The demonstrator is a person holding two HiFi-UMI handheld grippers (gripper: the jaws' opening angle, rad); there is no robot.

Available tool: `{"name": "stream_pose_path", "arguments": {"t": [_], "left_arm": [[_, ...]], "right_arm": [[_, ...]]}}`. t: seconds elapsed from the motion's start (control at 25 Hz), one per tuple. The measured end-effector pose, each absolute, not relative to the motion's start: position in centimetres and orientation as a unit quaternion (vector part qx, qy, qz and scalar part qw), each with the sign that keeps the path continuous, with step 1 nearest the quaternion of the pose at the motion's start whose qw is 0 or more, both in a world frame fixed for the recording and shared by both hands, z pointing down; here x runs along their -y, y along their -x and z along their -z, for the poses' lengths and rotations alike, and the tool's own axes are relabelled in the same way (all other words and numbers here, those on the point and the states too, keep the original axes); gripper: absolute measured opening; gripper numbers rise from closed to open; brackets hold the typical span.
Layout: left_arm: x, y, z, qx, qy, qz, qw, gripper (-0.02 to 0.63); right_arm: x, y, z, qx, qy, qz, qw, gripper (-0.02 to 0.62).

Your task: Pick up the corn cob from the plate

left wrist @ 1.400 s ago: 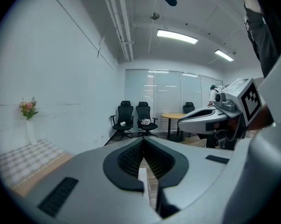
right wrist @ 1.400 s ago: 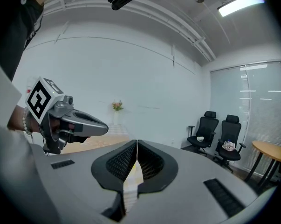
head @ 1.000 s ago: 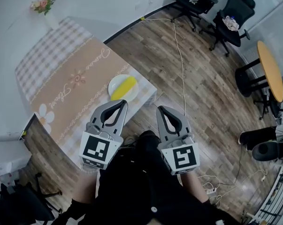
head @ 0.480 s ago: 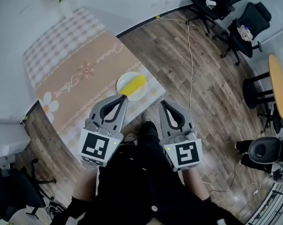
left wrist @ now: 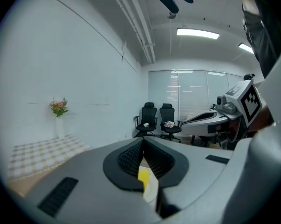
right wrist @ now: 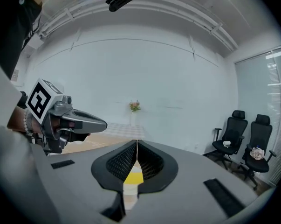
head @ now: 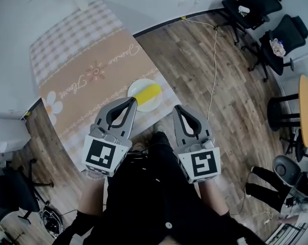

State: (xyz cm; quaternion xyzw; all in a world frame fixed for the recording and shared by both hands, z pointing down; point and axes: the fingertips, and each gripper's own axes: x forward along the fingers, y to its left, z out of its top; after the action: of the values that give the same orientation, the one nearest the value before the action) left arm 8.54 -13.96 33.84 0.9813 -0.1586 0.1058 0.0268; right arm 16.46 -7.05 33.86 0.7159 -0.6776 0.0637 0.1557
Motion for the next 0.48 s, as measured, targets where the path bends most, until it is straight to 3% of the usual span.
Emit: {"name": "stream_pose_path", "arguments": {"t": [0.16, 0.48], "left_arm": [[14.3, -9.9, -34.9, 0.131, -0.986, -0.106, -0.003, 0.015], [15.0, -12.6, -36.0, 0.145, -0.981, -0.13, 0.004, 0.015]], "right_arm": [[8.3, -17.6, -34.0, 0.689, -0.704, -0.072, 0.158, 0.041], [10.3, -19.7, -34.3, 0.714, -0.678, -0.076, 0.161, 0.041]]}}
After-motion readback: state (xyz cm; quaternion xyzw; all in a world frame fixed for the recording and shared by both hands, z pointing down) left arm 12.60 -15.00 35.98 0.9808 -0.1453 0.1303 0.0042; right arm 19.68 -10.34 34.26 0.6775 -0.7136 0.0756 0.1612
